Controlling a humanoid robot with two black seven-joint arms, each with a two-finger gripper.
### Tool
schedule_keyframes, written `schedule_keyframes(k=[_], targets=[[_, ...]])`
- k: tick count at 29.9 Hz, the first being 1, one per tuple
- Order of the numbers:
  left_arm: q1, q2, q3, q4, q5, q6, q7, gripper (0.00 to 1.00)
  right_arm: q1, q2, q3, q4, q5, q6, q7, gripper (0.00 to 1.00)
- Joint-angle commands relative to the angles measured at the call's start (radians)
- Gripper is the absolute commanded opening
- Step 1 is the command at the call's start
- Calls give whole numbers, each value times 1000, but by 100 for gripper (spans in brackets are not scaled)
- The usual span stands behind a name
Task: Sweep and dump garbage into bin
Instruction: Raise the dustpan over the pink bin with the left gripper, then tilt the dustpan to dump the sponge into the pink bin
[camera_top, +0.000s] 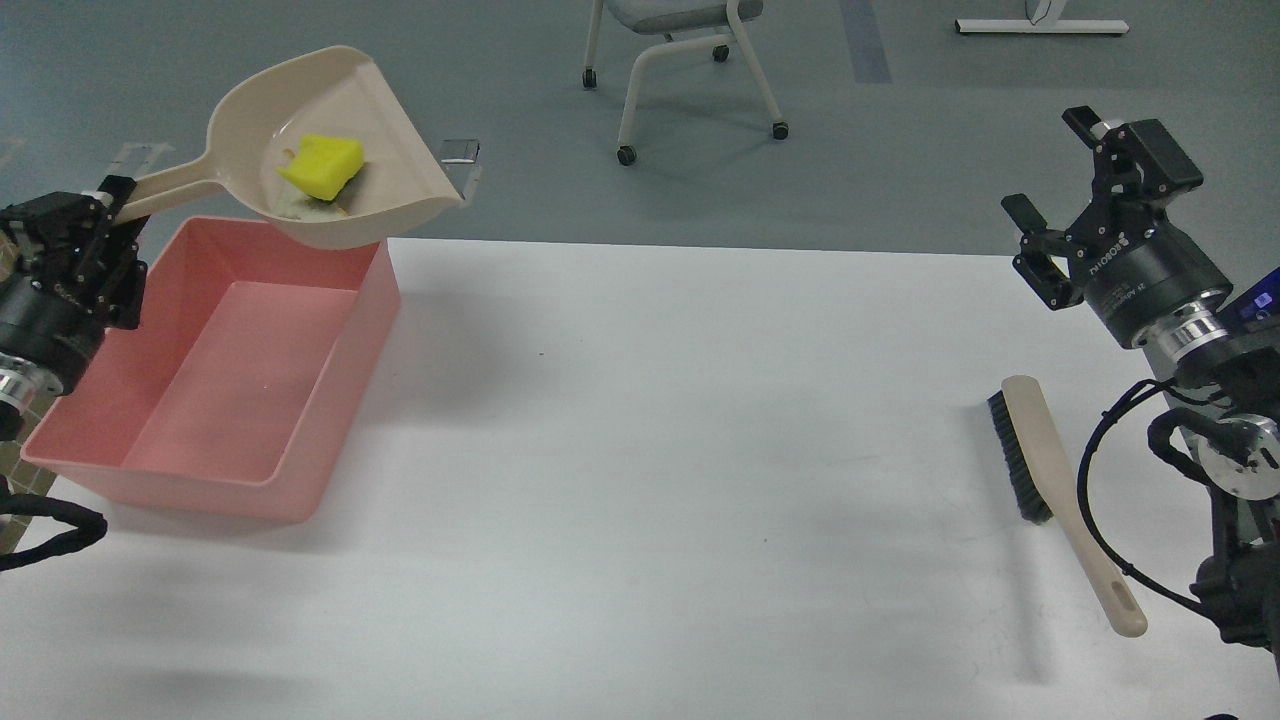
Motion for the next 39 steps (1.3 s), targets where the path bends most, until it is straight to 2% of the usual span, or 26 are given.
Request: schedule_keyframes(k=[1,7,10,12,16,20,25,39], targets=[[74,28,-53,2,-5,-3,-6,19,-4,-9,9,1,0,0,3,96],[201,88,-133,2,-3,-41,-7,19,-4,-7,26,2,2,0,3,96],[240,140,-139,2,15,-73,-2,19,-4,-7,26,2,3,0,3,96],[264,216,-138,2,17,-121,-4,19,-6,-6,26,5,3,0,3,96],[269,278,-132,34,21,-178,-4,19,-15,-6,29,8,5,0,6,96],[266,315,-122,100,174,-239,-6,19,-42,-9,40,10,6,0,40,96],[252,318,-124,108,311,-247,-4,19,-45,-9,59,10,6,0,43,96],[202,396,-127,147,305,-268,1,19,-105,-9,118,10,6,0,46,96]])
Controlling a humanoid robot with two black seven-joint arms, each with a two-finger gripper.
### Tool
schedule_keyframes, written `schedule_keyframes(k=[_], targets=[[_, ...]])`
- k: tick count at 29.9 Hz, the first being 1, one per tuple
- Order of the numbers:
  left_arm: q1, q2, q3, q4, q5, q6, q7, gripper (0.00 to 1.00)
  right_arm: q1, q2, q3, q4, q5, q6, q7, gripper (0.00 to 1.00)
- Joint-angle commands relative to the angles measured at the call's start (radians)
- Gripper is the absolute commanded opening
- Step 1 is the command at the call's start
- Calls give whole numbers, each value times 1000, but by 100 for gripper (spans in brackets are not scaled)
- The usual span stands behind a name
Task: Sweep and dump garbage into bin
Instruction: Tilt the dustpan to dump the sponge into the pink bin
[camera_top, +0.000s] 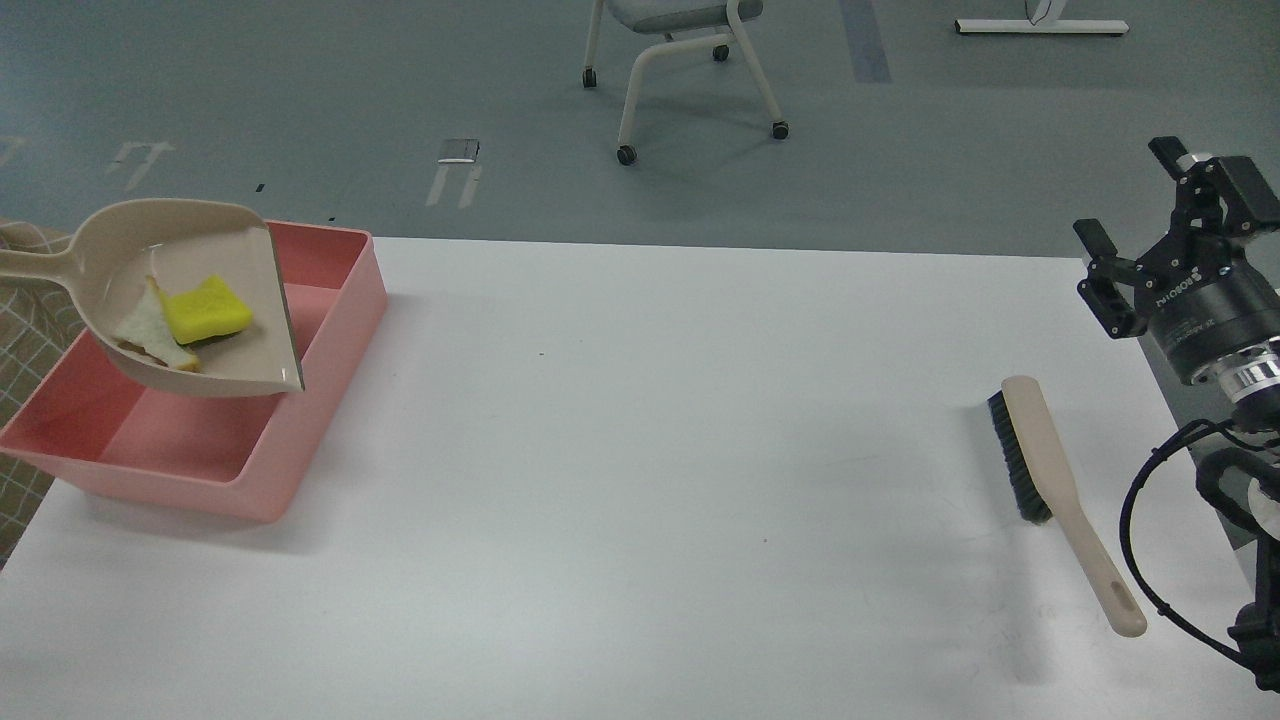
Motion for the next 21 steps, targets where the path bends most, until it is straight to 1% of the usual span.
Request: schedule_keyframes(k=[1,3,4,6,11,19,21], targets=[[-29,18,-3,-1,-9,-28,3,19,-2,0,1,0,0,0,3,96],[-81,23,2,-3,-9,-75,11,19,-4,0,1,0,0,0,3,96],[-81,23,2,-3,-9,-76,11,19,-4,0,1,0,0,0,3,96],[-93,23,0,-8,-11,-102,9,19,-4,3,0,0,2,0,5,96],[-93,32,-6,3,-12,-106,4,20,-10,5,0,3,8,0,5,96],[-93,80,-1,12,-8,-115,3,20,-12,3,0,4,18,0,3,96],[-92,90,0,63,-6,-115,3,20,-24,2,0,4,37,0,3,96]])
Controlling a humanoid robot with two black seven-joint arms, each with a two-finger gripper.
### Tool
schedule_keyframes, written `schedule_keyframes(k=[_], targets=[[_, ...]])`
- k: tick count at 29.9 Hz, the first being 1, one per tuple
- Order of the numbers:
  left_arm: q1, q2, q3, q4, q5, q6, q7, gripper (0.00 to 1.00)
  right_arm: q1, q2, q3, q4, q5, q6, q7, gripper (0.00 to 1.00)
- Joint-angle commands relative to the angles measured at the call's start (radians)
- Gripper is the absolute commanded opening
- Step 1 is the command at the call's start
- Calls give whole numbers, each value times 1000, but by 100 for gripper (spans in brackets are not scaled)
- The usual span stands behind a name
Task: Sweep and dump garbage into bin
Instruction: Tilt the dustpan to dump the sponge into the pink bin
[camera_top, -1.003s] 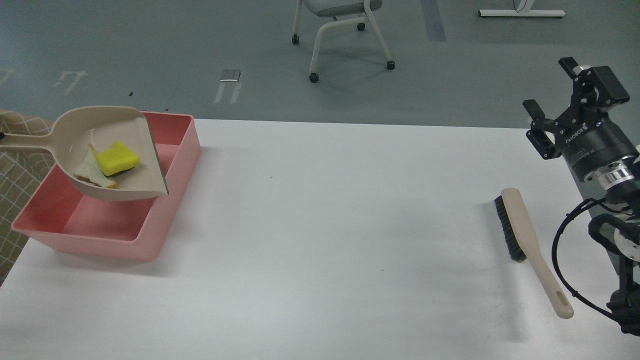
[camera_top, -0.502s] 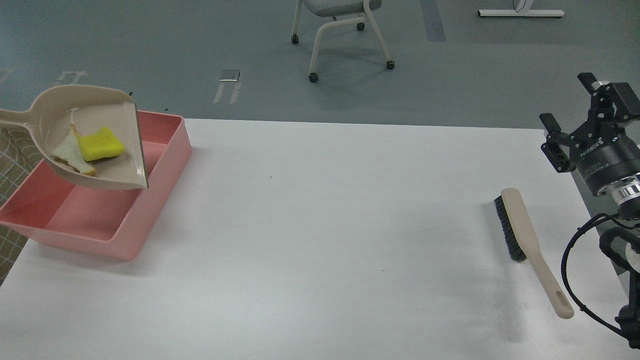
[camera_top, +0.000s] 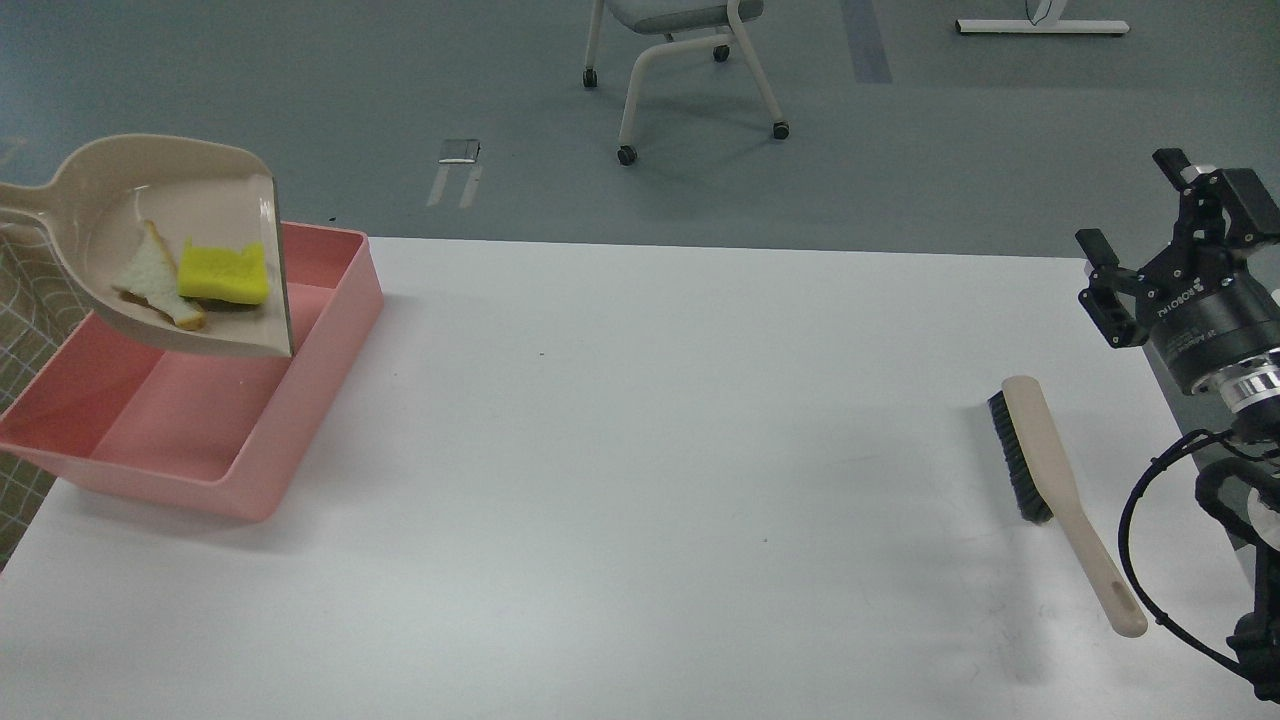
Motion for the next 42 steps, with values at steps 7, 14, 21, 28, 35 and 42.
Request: schedule_keyframes(k=[7,14,21,28,35,42], targets=[[4,10,5,162,20,-2,1,20,-21,-3,0,2,26,0,1,96],[-33,18,5,158,125,-2,-7,19,-27,0,0,0,34,0,1,96],[-67,72,5,63,214,-2,-7,19,-35,2,0,0,34,0,1,96],[-105,104,3,-19,331,5,-5,19,-45,0,0,0,60,0,1,96],[-145,105,3,-19,336,-2,-5,20,-58,0,0,0,63,0,26,96],[-375,89,3,-86,259,-2,7,19,-62,-1,0,2,63,0,32,96]])
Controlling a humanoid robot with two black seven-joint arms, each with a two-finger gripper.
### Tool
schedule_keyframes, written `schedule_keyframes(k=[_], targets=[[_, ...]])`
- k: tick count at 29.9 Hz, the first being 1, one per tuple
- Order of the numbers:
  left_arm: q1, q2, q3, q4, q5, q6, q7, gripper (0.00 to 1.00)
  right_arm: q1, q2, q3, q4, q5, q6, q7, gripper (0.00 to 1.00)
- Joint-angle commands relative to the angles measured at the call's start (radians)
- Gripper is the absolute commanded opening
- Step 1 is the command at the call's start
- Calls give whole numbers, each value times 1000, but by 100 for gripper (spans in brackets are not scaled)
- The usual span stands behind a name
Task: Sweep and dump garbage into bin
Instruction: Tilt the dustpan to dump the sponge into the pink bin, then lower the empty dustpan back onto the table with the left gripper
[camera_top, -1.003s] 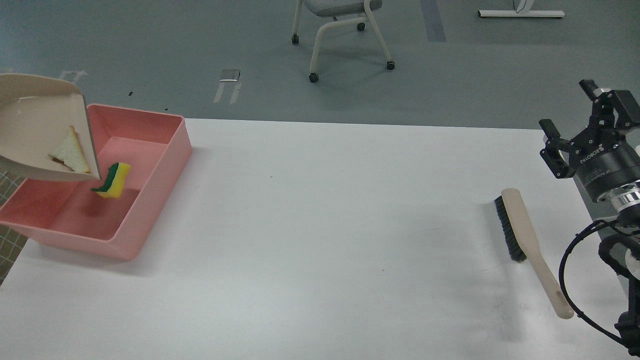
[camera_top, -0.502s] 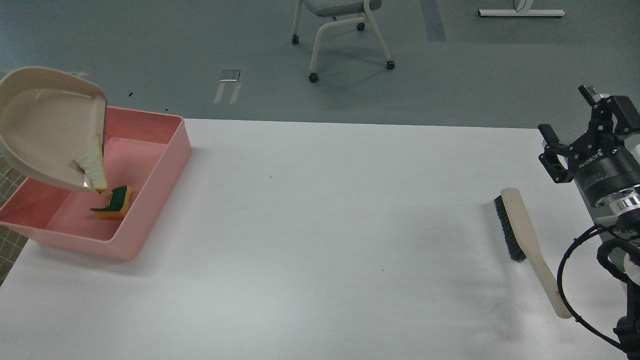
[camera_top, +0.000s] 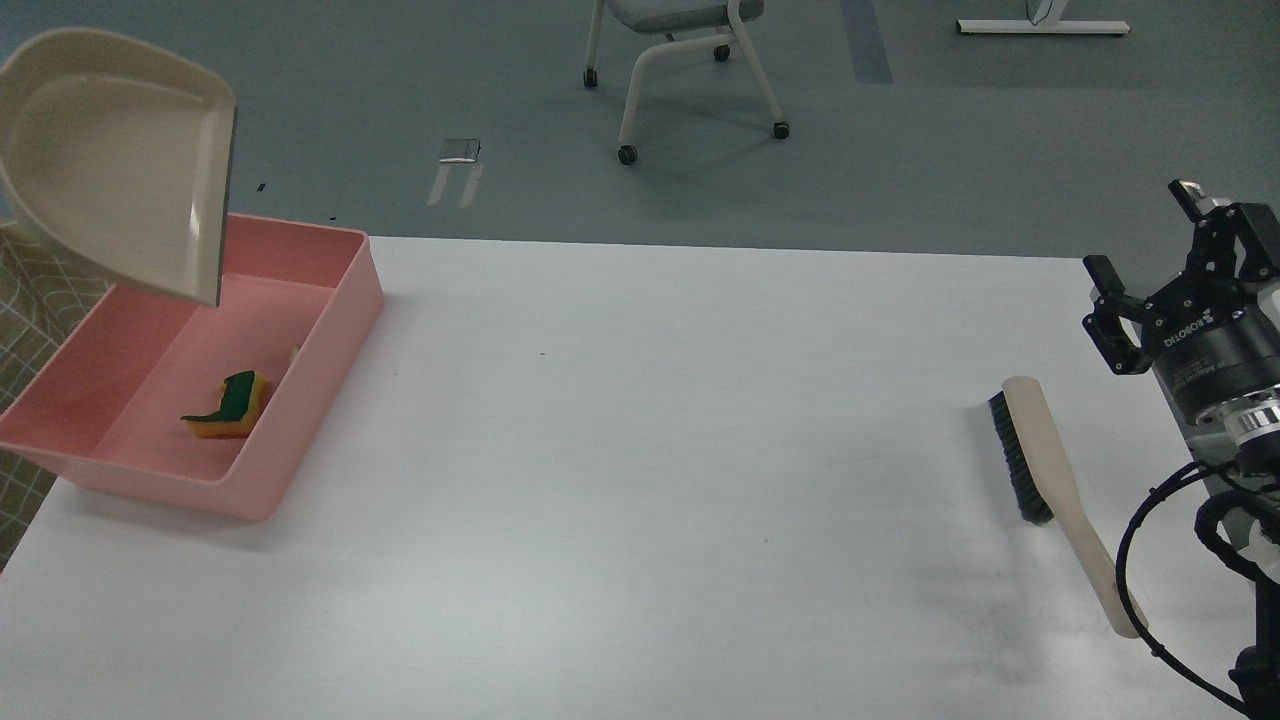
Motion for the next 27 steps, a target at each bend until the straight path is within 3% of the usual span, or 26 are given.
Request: schedule_keyframes(k=[1,7,11,14,19,27], targets=[[-88,-15,5,-41,-56,0,10,19,0,1,0,1,0,0,-1,96],[-116,-213,5,-68,-96,0,39,19,31,4,0,0,-2,0,-1,96],[-124,-440,15,-102,-90,0,110,19,55,1,-2,-5,-2,0,-1,98],[-121,-555,53,-105,-87,0,131,19,59,-1,0,-5,-2,0,-1,100],[-131,-667,162,-104,-79,0,130,19,77,-3,0,-11,-3,0,-1,100],[-139,-805,399,-93,-76,137,134,20,72,-3,0,0,-2,0,-1,100]])
